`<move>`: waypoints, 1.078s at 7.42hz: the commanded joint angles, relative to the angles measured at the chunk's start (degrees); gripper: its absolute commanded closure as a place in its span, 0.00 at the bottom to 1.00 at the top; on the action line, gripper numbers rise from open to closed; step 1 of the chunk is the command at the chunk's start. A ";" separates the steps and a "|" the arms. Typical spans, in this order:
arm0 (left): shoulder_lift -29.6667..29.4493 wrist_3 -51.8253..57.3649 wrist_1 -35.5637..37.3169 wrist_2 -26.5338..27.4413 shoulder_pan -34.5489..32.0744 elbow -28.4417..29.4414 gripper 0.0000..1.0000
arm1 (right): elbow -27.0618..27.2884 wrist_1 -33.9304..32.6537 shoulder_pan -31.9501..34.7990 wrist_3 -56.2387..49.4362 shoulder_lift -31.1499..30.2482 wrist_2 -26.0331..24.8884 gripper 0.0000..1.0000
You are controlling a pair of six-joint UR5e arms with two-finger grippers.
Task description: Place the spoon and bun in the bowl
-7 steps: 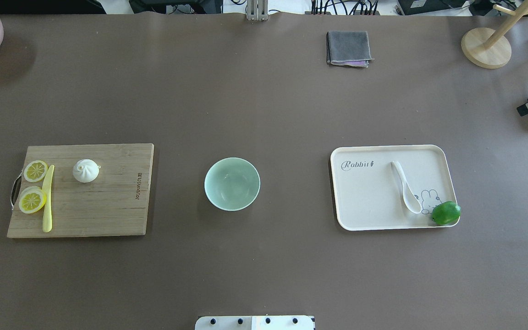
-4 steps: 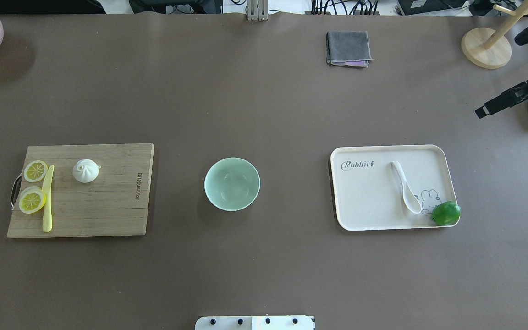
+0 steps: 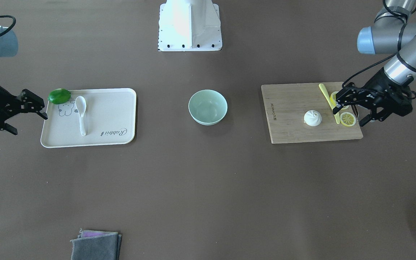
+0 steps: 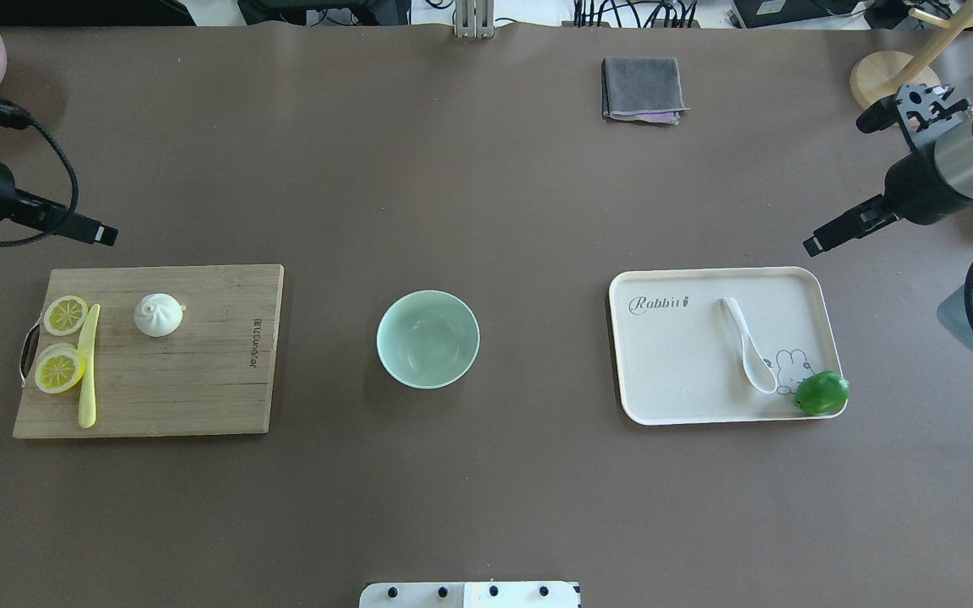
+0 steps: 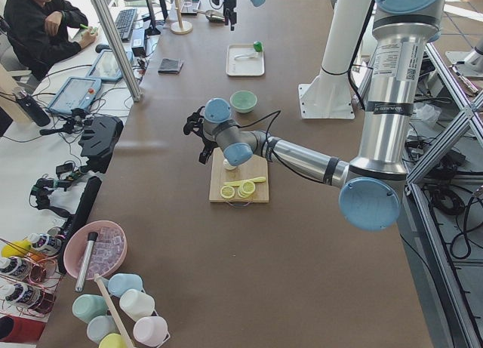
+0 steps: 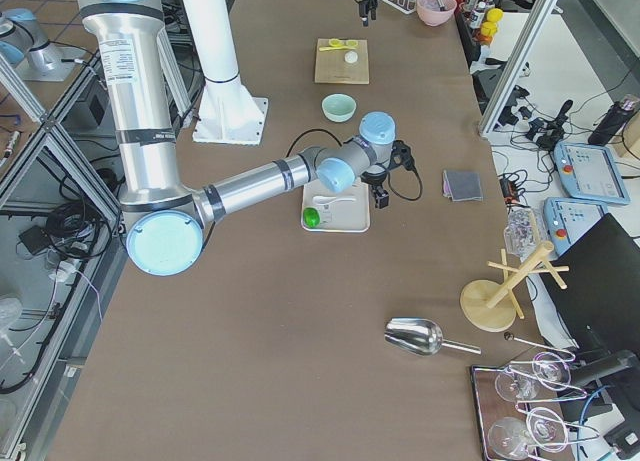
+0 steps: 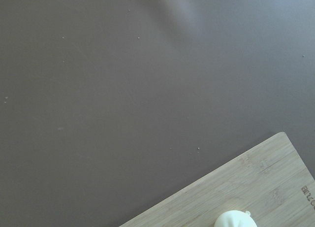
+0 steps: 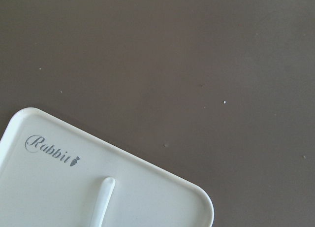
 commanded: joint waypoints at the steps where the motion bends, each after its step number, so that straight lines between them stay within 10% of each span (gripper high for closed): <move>1: -1.02 -1.94 -0.61 0.50 2.25 0.25 0.02 | -0.72 0.04 -7.48 3.24 0.65 -5.70 0.00; 6: -1.46 -1.59 -0.79 0.49 2.25 0.95 0.02 | -4.85 0.04 -14.45 16.00 3.46 -11.95 0.08; 8: -1.72 -1.50 -0.70 0.49 2.26 1.13 0.02 | -4.86 0.04 -14.80 17.93 3.55 -12.05 0.37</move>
